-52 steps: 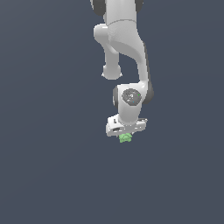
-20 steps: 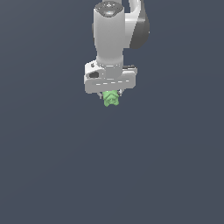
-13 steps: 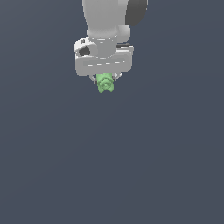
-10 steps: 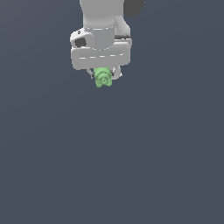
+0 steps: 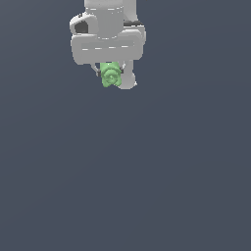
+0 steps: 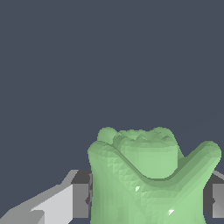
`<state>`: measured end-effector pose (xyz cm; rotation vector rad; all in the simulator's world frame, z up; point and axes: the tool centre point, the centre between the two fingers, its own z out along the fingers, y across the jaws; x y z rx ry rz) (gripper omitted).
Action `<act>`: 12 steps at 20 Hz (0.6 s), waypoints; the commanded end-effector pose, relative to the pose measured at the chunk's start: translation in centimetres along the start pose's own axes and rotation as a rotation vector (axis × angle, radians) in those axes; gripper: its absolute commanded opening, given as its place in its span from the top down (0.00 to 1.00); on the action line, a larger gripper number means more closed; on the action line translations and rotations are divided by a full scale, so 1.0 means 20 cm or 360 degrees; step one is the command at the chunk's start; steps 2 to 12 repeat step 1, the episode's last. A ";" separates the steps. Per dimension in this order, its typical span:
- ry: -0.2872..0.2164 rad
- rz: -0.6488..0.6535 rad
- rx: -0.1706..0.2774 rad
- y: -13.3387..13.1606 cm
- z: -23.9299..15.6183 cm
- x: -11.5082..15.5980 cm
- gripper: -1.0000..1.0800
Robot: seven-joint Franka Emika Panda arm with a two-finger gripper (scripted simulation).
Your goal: Pick up the object and move it to a goal position.
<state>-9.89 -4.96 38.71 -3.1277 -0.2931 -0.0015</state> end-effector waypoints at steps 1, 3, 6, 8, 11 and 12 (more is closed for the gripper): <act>-0.0002 -0.0001 0.0000 0.00 -0.01 0.00 1.00; -0.0002 -0.0001 0.0000 0.00 -0.01 0.00 1.00; -0.0002 -0.0001 0.0000 0.00 -0.01 0.00 1.00; -0.0002 -0.0001 0.0000 0.00 -0.01 0.00 1.00; -0.0002 -0.0001 0.0000 0.00 -0.01 0.00 1.00; -0.0002 -0.0001 0.0000 0.00 -0.01 0.00 1.00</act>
